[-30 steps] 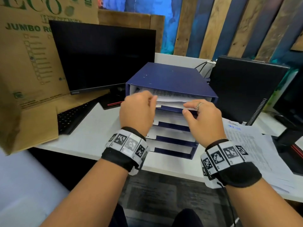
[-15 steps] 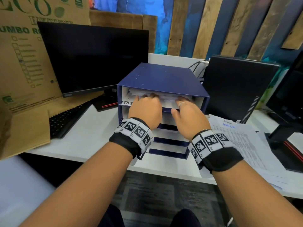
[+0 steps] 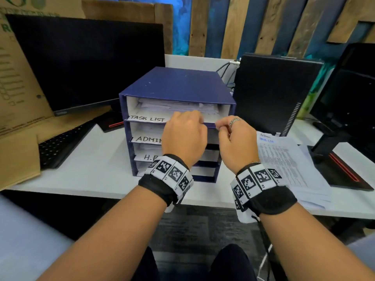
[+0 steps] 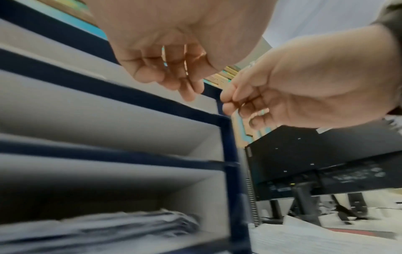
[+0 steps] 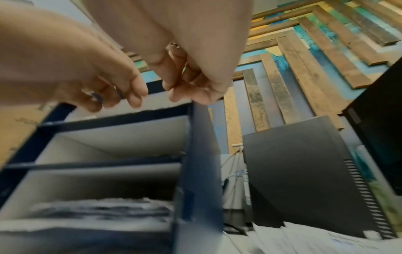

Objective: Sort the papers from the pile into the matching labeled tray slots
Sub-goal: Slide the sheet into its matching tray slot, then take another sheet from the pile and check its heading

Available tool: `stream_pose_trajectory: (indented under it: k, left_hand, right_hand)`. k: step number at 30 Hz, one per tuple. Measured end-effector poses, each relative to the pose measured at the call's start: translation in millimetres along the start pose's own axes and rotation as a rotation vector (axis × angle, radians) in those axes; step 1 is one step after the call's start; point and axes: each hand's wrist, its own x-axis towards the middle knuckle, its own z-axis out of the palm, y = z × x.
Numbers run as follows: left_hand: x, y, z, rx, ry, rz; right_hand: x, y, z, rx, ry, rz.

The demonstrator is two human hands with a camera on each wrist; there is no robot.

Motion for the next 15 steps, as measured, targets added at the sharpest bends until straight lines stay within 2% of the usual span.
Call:
stream_pose_trajectory:
  k: [2, 4, 9, 12, 15]
  left_hand:
    - [-15.7, 17.6, 15.3, -0.086, -0.008, 0.028]
    - [-31.2, 34.3, 33.4, -0.143, -0.081, 0.046]
    - [-50.9, 61.8, 83.5, -0.231, -0.476, -0.050]
    - [-52.1, 69.7, 116.7, -0.291, -0.674, -0.094]
    - [-47.0, 72.5, 147.1, -0.298, -0.819, -0.177]
  right_hand:
    - [-4.7, 21.6, -7.9, -0.067, 0.015, 0.107]
    - [-8.6, 55.0, -18.6, -0.200, -0.047, 0.253]
    - [-22.4, 134.1, -45.4, -0.546, -0.307, 0.517]
    - [-33.4, 158.5, -57.0, -0.675, -0.493, 0.578]
    - [-38.2, 173.5, -65.0, -0.806, -0.465, 0.517]
